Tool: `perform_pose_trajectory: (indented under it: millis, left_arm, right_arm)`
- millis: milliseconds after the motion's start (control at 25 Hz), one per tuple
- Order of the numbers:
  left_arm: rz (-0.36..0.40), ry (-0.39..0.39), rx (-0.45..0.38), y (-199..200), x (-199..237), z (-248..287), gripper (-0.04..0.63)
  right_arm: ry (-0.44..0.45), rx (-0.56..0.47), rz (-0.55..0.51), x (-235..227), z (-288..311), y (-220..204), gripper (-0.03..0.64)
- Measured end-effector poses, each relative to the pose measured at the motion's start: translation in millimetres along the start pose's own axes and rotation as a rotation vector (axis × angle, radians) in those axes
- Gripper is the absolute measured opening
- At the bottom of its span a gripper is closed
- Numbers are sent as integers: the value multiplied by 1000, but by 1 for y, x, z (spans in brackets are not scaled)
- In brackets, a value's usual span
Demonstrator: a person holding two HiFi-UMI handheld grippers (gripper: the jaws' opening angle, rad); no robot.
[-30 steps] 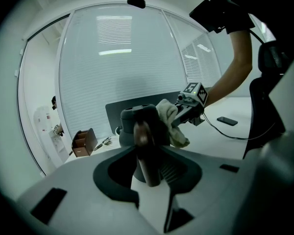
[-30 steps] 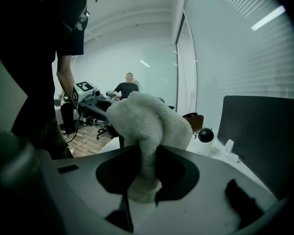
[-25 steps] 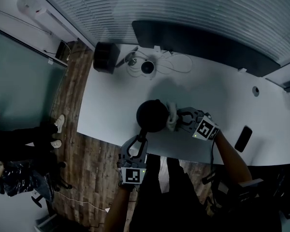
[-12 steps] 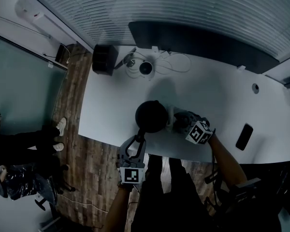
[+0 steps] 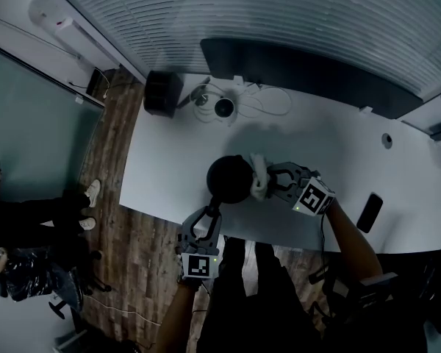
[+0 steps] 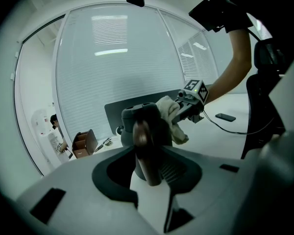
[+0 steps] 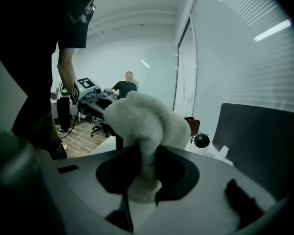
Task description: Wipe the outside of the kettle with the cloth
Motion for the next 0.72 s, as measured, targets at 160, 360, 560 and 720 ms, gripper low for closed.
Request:
perform_pose_trajectory:
  millis: [160,360,560,720]
  left_arm:
    - [7,0,0,-1,2,0,120]
    - [23,-2,-8,0,2,1,120]
    - [21,-5,0,-1,1,2,120]
    - [18,0,-5,-2,2,2,120]
  right_arm:
    - [4,29,16,-2,6,-11,95]
    - [5,62,42,3,16,-36,95]
    - [-8,114,77,6,30,-67,95]
    - [-18,154,109,9,39,-88,95]
Point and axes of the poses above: the fingertips, and each gripper's own axes: z forward along the fingers, x to its left, y out of its top, the point moved 1 cm from there along -z, backward along the fingers, and after that the axes turned 9 degrees about z, right-handed, at the moved point
